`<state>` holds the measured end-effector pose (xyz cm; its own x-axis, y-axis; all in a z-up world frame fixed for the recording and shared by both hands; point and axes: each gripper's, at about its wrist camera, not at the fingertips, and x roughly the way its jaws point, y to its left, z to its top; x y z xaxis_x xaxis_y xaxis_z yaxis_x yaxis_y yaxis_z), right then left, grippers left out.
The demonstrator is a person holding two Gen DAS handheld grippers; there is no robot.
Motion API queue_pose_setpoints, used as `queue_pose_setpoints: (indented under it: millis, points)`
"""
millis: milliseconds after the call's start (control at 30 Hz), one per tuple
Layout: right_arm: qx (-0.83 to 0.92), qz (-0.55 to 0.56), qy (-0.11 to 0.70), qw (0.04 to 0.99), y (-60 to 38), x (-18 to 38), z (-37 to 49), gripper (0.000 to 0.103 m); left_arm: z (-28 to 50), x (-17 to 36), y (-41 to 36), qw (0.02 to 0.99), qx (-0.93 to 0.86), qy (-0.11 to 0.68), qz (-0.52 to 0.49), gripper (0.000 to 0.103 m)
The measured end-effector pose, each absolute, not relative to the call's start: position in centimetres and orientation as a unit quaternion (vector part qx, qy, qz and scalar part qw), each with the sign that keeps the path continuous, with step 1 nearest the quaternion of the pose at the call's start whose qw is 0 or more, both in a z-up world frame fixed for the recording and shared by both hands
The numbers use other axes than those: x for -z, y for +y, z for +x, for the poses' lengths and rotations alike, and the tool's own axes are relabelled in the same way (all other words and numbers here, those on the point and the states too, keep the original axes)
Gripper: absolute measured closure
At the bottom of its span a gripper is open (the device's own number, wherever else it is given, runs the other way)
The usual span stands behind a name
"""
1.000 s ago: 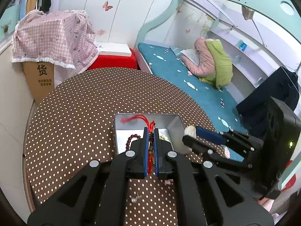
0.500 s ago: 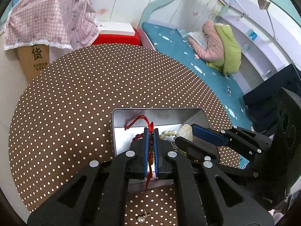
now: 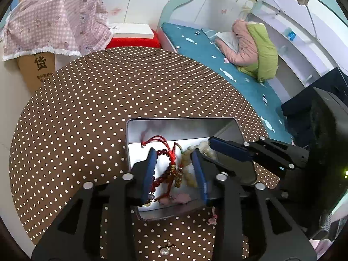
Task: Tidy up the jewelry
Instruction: 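Open both tools inside the tin to release the items and withdraw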
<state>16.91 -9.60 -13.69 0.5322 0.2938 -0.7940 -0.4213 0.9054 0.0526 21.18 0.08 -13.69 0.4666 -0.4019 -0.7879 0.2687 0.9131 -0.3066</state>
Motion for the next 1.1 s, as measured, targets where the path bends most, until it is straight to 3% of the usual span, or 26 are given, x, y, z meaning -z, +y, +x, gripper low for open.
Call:
queue_pose_setpoints:
  millis: [600,1100]
  points:
    - [-0.192,-0.060,0.421,0.884,-11.3,12.0,15.3,0.075,18.9,12.4,-0.2,0.861,0.191,0.467,-0.062,0.059]
    - [-0.184,-0.031,0.395,0.900,-13.5,10.3,11.3,0.054,13.3,10.0,1.0,0.885,0.158,0.436,-0.043,0.051]
